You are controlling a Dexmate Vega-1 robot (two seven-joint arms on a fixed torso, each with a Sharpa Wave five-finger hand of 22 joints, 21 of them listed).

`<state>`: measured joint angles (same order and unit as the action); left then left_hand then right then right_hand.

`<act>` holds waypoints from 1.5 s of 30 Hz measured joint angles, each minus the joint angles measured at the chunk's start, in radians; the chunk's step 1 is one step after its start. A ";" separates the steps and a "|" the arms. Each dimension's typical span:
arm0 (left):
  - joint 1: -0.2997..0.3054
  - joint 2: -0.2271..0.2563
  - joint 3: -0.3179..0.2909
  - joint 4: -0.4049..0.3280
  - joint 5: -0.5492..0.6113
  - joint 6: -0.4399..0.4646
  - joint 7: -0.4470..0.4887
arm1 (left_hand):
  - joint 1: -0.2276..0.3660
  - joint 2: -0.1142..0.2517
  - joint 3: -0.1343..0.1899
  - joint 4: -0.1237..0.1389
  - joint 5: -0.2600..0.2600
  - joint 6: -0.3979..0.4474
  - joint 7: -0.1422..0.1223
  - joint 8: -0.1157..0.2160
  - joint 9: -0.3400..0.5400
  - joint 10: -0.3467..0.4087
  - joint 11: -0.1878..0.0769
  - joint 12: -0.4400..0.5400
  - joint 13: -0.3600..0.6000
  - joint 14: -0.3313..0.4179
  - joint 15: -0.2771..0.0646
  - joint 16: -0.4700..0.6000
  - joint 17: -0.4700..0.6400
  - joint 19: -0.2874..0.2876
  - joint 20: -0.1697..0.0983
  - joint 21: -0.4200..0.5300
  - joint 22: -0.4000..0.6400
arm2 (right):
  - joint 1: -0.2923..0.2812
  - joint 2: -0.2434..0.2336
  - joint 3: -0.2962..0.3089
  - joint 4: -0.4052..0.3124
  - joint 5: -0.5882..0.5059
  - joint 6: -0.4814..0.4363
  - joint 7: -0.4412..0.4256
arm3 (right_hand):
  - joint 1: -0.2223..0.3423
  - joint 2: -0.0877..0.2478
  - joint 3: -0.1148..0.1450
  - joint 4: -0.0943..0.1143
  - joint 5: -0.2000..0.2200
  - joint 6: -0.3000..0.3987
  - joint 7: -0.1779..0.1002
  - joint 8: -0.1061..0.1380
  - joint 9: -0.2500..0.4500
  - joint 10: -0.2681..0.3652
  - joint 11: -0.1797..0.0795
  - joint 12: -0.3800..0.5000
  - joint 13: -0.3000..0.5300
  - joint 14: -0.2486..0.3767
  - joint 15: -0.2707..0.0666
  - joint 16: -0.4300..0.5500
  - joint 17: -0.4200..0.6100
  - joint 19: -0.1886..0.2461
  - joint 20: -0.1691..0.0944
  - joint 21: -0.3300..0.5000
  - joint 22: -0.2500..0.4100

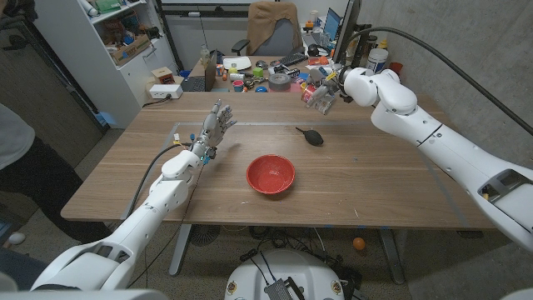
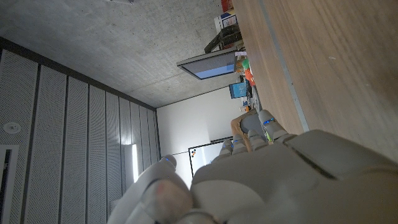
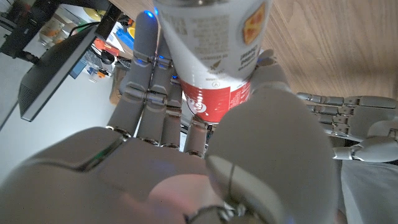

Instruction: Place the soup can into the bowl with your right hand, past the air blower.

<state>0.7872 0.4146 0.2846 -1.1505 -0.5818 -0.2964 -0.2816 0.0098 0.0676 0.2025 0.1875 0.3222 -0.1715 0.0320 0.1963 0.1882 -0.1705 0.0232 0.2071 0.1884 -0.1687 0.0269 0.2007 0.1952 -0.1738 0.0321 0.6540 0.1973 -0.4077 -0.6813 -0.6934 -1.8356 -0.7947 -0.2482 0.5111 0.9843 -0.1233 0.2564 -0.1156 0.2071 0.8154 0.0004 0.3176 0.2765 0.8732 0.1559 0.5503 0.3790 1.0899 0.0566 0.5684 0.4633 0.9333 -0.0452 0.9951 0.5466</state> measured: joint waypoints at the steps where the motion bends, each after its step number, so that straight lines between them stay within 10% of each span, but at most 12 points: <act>1: 0.000 0.000 0.000 0.001 0.000 -0.001 -0.001 | 0.000 0.000 0.000 0.000 0.000 0.000 0.000 0.000 0.000 0.000 0.000 0.000 0.000 0.000 0.000 0.000 0.000 0.000 0.000 0.000 0.000 | -0.001 0.002 0.000 -0.005 0.000 0.009 0.000 | 0.000 0.000 0.000 0.000 0.000 0.000 0.000 0.000 0.000 0.000 0.000 0.000 0.000 0.000 0.000 0.001 0.001 0.000 0.000 0.002 0.000; 45: -0.011 0.010 -0.014 0.029 -0.006 -0.008 -0.037 | 0.000 0.000 -0.004 0.004 0.000 0.000 0.000 0.000 0.000 0.000 0.000 0.000 0.000 0.000 0.000 0.000 0.000 0.000 0.000 -0.008 0.000 | -0.105 0.057 -0.017 -0.242 -0.027 0.306 0.021 | 0.001 -0.001 -0.007 0.007 -0.004 0.023 0.002 -0.012 0.014 0.005 0.005 0.005 0.008 0.006 -0.005 0.003 0.008 0.000 0.000 0.012 -0.032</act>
<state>0.7764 0.4245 0.2706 -1.1214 -0.5876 -0.3048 -0.3182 0.0098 0.0676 0.1982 0.1918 0.3222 -0.1715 0.0320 0.1963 0.1882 -0.1705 0.0232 0.2071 0.1884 -0.1688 0.0269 0.2007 0.1955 -0.1739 0.0321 0.6463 0.1973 -0.5123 -0.6241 -0.7101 -2.0774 -0.8220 0.0580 0.5319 0.9848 -0.1239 0.2495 -0.1086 0.2027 0.8383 0.0022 0.3058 0.2905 0.8786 0.1613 0.5556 0.3871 1.0956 0.0513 0.5710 0.4708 0.9338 -0.0448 1.0067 0.5142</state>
